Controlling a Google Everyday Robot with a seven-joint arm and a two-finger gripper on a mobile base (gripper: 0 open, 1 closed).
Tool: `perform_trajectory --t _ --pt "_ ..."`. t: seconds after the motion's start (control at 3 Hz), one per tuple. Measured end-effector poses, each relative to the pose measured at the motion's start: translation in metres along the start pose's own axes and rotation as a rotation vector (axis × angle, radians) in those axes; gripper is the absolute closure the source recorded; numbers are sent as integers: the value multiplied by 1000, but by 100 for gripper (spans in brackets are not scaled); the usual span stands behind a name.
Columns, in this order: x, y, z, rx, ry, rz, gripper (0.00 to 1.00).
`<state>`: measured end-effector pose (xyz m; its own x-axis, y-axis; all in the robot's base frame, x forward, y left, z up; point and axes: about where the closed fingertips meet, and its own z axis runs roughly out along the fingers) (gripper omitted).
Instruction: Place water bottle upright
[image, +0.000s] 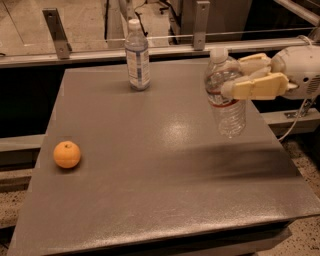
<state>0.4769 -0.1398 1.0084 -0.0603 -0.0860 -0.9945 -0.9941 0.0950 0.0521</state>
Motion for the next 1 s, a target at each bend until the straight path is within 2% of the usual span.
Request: perform_trajectory --t 0.67,1.0 --pt "21 -4 -10 -21 -178 28 100" --pt "33 -7 -12 -37 -228 24 100"
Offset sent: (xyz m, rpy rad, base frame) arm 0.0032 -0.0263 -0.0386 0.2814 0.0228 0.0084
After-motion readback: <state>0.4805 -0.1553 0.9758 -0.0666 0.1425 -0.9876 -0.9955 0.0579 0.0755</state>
